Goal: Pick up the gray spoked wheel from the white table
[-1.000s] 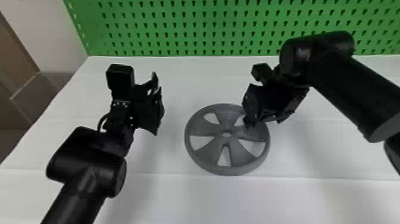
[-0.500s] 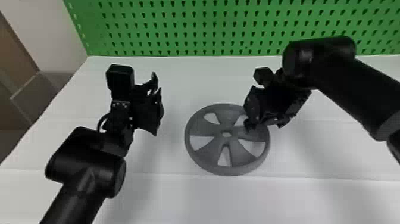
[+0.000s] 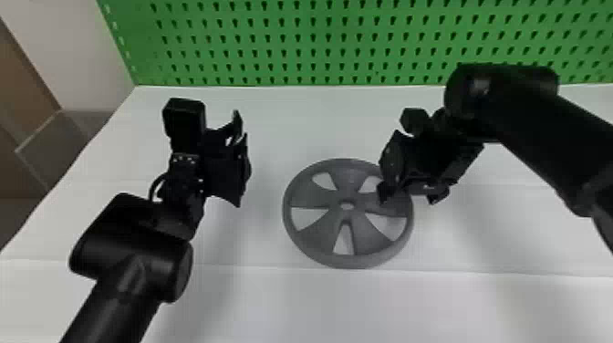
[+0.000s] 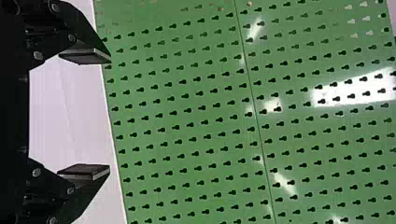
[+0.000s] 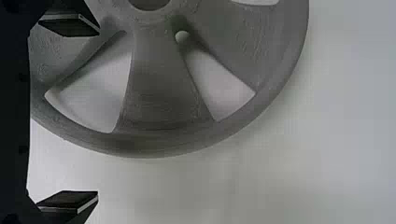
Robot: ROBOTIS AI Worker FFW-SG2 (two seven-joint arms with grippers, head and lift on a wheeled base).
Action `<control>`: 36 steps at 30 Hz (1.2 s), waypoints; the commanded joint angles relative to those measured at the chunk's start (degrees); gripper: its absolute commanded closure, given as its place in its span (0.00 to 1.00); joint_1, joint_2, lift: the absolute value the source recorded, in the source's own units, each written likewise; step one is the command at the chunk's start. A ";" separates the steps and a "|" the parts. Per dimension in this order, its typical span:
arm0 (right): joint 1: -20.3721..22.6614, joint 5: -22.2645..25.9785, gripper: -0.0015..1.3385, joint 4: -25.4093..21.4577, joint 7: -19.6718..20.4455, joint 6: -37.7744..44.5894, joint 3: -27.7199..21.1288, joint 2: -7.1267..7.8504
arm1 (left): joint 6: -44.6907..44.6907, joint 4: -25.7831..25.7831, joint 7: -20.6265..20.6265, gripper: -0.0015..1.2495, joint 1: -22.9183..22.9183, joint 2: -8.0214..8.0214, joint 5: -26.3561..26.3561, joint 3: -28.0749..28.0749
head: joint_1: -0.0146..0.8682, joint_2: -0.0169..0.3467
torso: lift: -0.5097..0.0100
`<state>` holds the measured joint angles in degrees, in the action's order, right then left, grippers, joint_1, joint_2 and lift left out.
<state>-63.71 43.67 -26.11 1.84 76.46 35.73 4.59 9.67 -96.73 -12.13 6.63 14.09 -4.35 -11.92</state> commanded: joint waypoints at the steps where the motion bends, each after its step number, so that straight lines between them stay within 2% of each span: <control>1: 0.34 -2.54 0.06 2.29 7.65 0.09 -9.98 -1.52 | 0.00 -0.04 0.00 0.34 -0.04 0.23 -0.13 -0.04 | 0.90 0.32 | 0.81; 4: 0.25 -1.84 0.07 4.31 11.26 -0.26 -14.81 -2.22 | 0.00 -0.04 0.00 0.34 0.14 0.50 -0.31 -0.30 | 0.90 0.32 | 0.81; 7: 0.16 1.50 0.08 5.11 14.33 -0.70 -14.81 -2.40 | 0.00 -0.04 0.00 0.34 0.14 0.76 -0.48 -0.39 | 0.90 0.32 | 0.81; 10: -0.19 4.84 0.08 6.86 19.52 -1.41 -15.60 -2.84 | 0.00 -0.04 -0.09 0.34 0.22 0.94 -0.57 -0.48 | 0.90 0.32 | 0.81; 15: -0.28 5.98 0.08 7.39 20.92 -1.49 -15.87 -2.84 | 0.00 -0.04 -0.26 0.34 0.22 1.02 -0.75 -0.65 | 0.90 0.32 | 0.81; 20: -0.54 7.30 0.09 9.59 23.56 -1.93 -18.15 -2.92 | 0.00 -0.04 -0.35 0.34 0.22 1.46 -1.01 -0.83 | 0.90 0.32 | 0.81; 26: -0.45 7.65 0.09 10.99 24.26 -2.55 -19.73 -2.92 | 0.00 -0.04 -0.44 0.34 0.14 1.55 -1.01 -0.92 | 0.90 0.32 | 0.81; 36: -0.54 7.65 0.15 12.14 27.43 -4.31 -20.53 -3.19 | 0.00 0.05 -0.53 0.34 0.40 1.82 -1.28 -1.27 | 0.90 0.32 | 0.81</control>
<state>-64.20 51.33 -14.36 28.48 72.68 15.79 1.44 9.67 -96.77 -12.66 6.89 15.84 -5.54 -13.07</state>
